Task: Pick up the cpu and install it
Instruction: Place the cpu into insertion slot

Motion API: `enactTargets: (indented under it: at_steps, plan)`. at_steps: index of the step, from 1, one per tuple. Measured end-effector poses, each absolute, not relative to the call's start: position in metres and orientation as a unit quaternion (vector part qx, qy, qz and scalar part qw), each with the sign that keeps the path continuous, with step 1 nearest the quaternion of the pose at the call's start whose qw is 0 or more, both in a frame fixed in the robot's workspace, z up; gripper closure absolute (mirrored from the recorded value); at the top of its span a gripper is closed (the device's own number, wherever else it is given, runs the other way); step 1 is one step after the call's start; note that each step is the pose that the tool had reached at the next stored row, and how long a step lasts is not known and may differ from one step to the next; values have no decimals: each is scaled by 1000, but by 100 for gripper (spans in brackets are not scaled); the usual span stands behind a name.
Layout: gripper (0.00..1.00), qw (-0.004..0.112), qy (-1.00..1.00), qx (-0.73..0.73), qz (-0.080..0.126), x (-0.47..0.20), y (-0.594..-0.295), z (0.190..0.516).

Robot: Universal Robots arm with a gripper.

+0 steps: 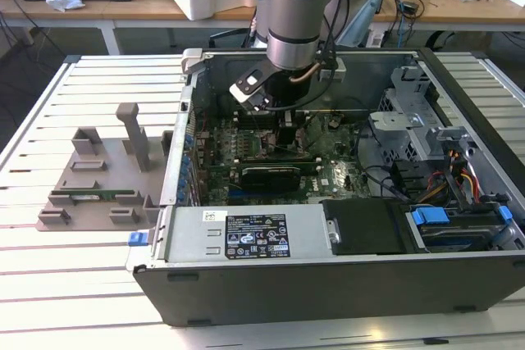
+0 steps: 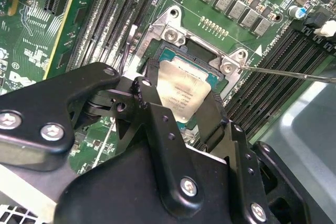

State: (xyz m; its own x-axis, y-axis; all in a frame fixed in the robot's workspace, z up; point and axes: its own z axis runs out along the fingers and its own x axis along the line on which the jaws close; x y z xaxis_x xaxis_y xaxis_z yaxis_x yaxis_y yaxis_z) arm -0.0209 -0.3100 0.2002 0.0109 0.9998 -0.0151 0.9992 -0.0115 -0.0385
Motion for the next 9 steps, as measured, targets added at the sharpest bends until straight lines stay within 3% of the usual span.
enactTargets:
  at_steps: [2,3,9]
  plan:
    - [45,9,-703,-711,18,-21,-310,200]
    - [39,8,-703,-711,19,-21,-310,200]
    - [39,8,-703,-711,19,-21,-309,214]
